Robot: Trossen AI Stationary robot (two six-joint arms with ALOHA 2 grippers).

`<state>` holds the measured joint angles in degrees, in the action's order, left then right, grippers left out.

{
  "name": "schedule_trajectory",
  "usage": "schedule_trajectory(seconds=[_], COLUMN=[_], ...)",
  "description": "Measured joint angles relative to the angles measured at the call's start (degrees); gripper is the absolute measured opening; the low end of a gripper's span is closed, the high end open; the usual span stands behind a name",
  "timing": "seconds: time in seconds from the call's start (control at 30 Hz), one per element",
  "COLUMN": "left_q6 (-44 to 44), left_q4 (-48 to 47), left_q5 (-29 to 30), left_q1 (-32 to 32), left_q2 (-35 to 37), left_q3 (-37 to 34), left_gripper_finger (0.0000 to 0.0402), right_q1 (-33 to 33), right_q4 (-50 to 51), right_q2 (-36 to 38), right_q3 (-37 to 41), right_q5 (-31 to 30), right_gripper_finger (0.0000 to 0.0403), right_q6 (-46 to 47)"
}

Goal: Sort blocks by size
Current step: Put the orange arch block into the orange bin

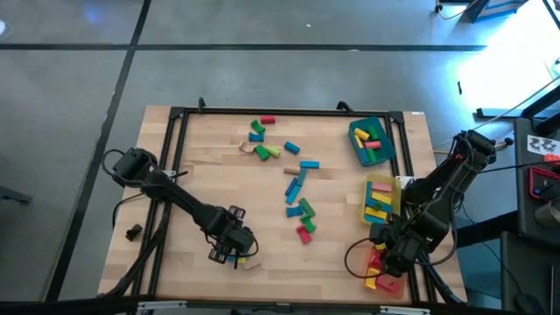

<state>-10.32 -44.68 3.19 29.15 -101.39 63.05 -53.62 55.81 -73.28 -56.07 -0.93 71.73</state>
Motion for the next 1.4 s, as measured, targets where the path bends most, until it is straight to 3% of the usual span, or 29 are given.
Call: schedule_trajectory(seconds=[0.27,0.5,0.7,1.07,1.2,1.4], left_q6=[1.02,-0.80,-2.44,-0.80,3.78,7.74], left_q4=[5.31,4.42,3.26,1.14,7.80,31.85], left_q5=[0.41,0.58,0.40,5.35,5.65,5.67], left_q1=[-0.39,-1.36,-2.07,-9.92,-13.67,-18.37], left_q2=[-3.51,-3.12,-2.97,-2.94,-2.94,-2.90], left_q3=[-0.02,0.01,0.00,5.82,8.41,10.30], left_gripper_finger=[0.0205,0.0120,0.0116,0.0116,0.0120,0.0125], right_q1=[0.01,-0.01,-0.01,0.00,0.01,0.01], right_q4=[-0.26,-0.42,-0.80,-4.26,-5.54,-6.50], right_q2=[0.00,0.00,0.00,0.00,0.00,0.00], right_q3=[0.00,0.00,0.00,0.00,0.00,0.00], right_q5=[-5.47,-8.73,-13.50,-36.24,-42.24,-47.68], right_gripper_finger=[0.0271,0.0271,0.0271,0.0271,0.0271,0.0271], right_q6=[-0.02,-0.03,-0.03,-2.05,-5.03,-6.04])
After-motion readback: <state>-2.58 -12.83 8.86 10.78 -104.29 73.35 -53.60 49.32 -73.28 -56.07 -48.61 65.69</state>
